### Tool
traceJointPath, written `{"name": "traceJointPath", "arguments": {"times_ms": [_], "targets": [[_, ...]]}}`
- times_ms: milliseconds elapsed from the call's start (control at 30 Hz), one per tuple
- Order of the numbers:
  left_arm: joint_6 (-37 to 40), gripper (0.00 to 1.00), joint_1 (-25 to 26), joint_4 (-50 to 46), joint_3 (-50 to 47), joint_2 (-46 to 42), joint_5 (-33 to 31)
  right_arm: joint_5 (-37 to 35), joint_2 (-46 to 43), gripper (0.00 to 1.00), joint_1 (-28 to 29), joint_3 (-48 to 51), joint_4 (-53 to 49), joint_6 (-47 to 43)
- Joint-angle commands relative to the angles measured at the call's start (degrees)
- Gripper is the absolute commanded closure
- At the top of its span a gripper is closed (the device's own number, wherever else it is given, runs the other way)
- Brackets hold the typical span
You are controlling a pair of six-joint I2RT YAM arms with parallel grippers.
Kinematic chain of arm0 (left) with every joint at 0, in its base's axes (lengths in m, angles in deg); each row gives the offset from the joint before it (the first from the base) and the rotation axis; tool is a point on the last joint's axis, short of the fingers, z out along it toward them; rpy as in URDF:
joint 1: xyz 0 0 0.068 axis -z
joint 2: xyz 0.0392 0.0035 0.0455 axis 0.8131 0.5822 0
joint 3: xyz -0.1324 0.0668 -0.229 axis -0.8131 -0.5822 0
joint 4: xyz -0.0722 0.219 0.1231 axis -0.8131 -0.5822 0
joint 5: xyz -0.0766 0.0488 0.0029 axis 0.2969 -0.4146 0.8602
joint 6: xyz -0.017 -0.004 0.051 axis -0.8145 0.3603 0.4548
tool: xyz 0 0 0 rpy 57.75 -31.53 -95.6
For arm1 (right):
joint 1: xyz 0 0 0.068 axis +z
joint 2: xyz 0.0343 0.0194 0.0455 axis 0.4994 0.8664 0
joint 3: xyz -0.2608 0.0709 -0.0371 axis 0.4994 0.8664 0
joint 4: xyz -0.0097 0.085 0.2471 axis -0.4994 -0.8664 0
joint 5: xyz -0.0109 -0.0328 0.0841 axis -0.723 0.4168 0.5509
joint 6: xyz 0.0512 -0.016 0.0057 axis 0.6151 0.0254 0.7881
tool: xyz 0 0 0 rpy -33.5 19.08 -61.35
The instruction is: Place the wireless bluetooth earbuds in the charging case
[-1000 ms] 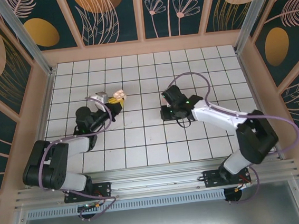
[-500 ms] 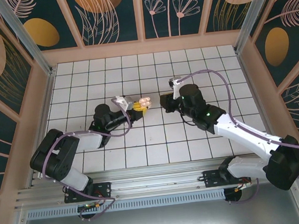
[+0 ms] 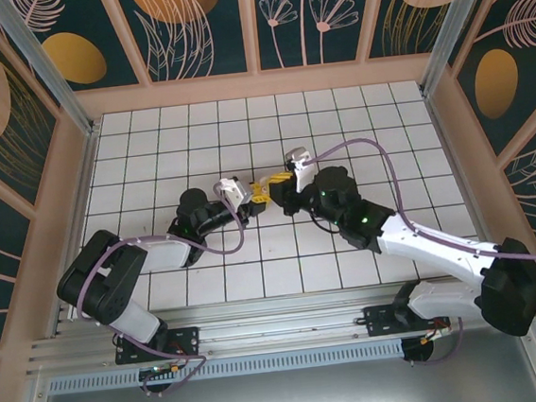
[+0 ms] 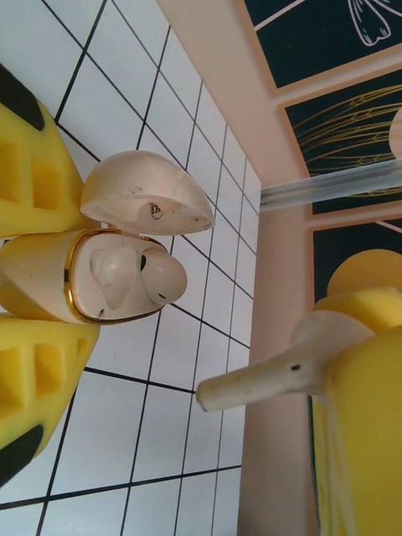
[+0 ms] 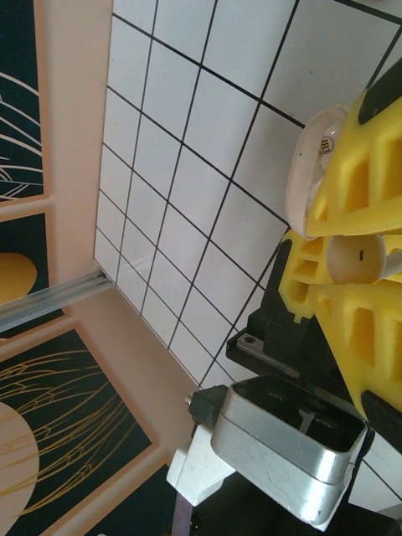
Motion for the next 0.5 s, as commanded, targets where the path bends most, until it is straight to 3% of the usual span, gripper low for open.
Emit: {"name": "traceJointPath", "arguments": {"times_ms": [0, 467], "targets": [[1.46, 0.83, 0.38, 1.87, 0.59, -1.64, -1.38, -0.66, 0.99, 0.83, 0.49, 1.66, 6.67, 0.09], [-1.12, 0.83, 0.38, 4.09, 0.35, -2.49, -1.11, -2.00, 3.29, 0.83, 0.49, 4.90, 15.79, 1.72]]}}
